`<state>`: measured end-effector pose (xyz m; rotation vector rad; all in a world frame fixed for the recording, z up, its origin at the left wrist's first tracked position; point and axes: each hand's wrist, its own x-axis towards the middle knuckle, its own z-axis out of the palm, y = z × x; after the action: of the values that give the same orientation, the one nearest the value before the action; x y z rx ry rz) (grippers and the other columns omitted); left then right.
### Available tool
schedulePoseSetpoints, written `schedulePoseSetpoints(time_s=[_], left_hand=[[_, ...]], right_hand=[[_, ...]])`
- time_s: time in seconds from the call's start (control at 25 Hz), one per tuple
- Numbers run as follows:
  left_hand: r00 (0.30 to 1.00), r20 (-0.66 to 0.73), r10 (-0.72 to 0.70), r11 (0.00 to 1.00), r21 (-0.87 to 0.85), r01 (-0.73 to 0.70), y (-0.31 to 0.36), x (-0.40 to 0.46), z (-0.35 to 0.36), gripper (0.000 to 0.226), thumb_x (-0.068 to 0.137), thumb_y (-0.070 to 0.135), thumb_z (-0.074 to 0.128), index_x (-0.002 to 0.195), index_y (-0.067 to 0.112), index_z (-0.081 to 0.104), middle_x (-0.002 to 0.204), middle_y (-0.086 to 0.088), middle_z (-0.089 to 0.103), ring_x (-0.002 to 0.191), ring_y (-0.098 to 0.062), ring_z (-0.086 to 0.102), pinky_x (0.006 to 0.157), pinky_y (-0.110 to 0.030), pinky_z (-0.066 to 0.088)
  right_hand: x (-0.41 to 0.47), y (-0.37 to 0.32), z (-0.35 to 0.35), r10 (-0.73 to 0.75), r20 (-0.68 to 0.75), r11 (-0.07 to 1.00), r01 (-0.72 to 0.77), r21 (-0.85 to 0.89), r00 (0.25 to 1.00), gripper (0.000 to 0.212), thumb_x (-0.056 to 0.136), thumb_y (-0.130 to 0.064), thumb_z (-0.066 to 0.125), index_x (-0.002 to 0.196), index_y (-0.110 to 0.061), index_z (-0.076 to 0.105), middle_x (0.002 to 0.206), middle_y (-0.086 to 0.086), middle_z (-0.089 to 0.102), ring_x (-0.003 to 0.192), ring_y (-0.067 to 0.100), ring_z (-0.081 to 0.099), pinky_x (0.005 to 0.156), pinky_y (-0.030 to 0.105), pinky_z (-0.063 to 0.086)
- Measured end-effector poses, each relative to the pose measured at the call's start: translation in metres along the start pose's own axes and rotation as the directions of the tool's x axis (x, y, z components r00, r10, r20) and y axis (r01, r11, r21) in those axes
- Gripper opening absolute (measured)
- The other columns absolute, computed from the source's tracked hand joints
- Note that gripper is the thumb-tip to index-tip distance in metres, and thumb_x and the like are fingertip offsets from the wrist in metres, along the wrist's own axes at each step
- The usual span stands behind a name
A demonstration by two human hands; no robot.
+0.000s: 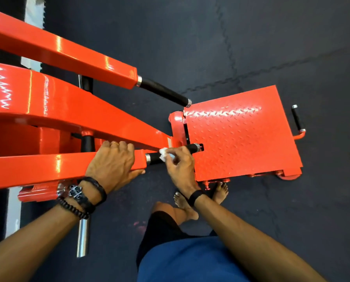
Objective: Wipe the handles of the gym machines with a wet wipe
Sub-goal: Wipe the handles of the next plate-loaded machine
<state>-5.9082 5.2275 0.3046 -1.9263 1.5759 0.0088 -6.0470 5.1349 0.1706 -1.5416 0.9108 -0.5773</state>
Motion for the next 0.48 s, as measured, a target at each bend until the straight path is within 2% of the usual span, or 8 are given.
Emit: schedulePoseSetpoints(time_s=[0.12, 0.24, 0.32, 0.48], left_hand=[[1.000, 0.001, 0.006, 1.000, -0.025, -0.006, 0.000, 0.000, -0.001, 0.059, 0.078, 0.072, 0.055, 0.084, 0.013, 0.049, 0.076, -0.011, 0.056, 0.071, -0.029, 0.057, 0.070, -0.042, 0.041], [1.000, 0.020, 0.011, 1.000, -0.004, -0.010, 0.001, 0.001, -0.001, 0.059, 0.078, 0.072, 0.056, 0.083, 0.013, 0.049, 0.075, -0.011, 0.055, 0.069, -0.028, 0.056, 0.068, -0.042, 0.042], [1.000, 0.016, 0.022, 1.000, -0.006, -0.022, 0.000, 0.001, -0.002, 0.059, 0.078, 0.072, 0.055, 0.083, 0.013, 0.049, 0.075, -0.011, 0.054, 0.068, -0.028, 0.056, 0.067, -0.041, 0.041], [0.999, 0.008, 0.052, 0.999, 0.001, -0.052, -0.001, 0.000, -0.003, 0.057, 0.081, 0.069, 0.053, 0.083, 0.012, 0.047, 0.074, -0.012, 0.051, 0.067, -0.028, 0.054, 0.064, -0.041, 0.039]], right_hand=[[0.029, 0.041, -0.022, 0.165, -0.137, 0.977, -0.181, -0.115, 0.977, 0.007, 0.084, -0.008, 0.069, 0.085, -0.013, 0.074, 0.086, 0.010, 0.067, 0.081, 0.017, 0.057, 0.079, 0.039, 0.049], [0.045, 0.059, -0.025, 0.283, -0.226, 0.936, -0.320, -0.147, 0.932, 0.005, 0.084, -0.009, 0.069, 0.083, -0.010, 0.074, 0.083, 0.015, 0.068, 0.080, 0.023, 0.058, 0.080, 0.046, 0.049], [0.037, 0.038, -0.006, 0.252, -0.215, 0.957, -0.276, -0.090, 0.944, 0.010, 0.083, -0.004, 0.066, 0.082, -0.010, 0.075, 0.084, 0.012, 0.068, 0.082, 0.022, 0.060, 0.081, 0.044, 0.049], [-0.005, -0.039, 0.031, 0.045, -0.004, 0.996, -0.044, 0.071, 0.999, 0.009, 0.086, -0.005, 0.068, 0.086, -0.012, 0.074, 0.084, 0.004, 0.061, 0.076, 0.011, 0.058, 0.075, 0.025, 0.049]])
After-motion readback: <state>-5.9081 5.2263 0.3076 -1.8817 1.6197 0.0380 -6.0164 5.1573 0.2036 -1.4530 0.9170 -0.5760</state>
